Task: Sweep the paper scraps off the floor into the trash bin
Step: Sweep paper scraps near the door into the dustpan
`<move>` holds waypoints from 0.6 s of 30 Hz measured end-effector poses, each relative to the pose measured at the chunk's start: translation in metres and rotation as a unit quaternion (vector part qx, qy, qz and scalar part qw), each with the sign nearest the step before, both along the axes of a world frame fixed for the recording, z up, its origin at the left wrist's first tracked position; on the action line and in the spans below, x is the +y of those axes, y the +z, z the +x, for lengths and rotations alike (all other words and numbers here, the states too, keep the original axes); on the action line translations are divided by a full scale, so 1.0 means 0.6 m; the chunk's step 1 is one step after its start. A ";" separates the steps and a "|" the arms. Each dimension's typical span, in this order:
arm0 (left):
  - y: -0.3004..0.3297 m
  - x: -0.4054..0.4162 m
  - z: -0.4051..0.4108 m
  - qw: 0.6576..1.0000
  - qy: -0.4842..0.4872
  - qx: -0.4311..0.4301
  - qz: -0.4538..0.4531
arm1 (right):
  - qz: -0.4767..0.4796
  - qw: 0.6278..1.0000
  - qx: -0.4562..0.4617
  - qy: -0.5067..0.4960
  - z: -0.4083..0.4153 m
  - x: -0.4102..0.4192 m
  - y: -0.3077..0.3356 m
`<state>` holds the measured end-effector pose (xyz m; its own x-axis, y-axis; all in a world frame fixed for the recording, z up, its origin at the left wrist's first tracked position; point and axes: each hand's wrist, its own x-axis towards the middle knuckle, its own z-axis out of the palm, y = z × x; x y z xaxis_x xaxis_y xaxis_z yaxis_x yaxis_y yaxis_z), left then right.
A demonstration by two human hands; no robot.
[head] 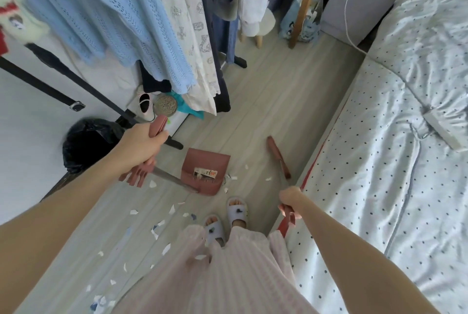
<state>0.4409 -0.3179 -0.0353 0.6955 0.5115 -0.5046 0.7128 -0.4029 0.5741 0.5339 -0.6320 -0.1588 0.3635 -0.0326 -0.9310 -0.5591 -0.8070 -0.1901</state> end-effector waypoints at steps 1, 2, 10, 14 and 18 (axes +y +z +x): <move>0.002 0.004 -0.004 1.000 0.004 -0.003 0.002 | 0.001 1.000 0.008 0.007 -0.006 0.010 0.004; 0.004 0.008 -0.008 1.000 0.010 -0.006 0.001 | 0.001 1.000 0.023 0.017 -0.011 0.021 0.006; 0.019 0.049 -0.066 0.997 0.079 -0.013 -0.008 | 0.031 0.991 0.110 0.075 -0.080 0.113 0.042; 0.015 0.072 -0.114 0.994 0.109 0.001 0.012 | 0.017 0.978 0.147 0.148 -0.119 0.163 0.031; 0.018 0.094 -0.179 0.987 0.156 0.005 0.028 | 0.030 0.972 0.173 0.154 -0.142 0.211 0.029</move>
<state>0.3332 -0.2618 -0.0245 0.4950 0.7276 -0.4750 0.8128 -0.1946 0.5490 0.4486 -0.5055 -0.1415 0.0127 0.0861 -0.9962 -0.3314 -0.9396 -0.0854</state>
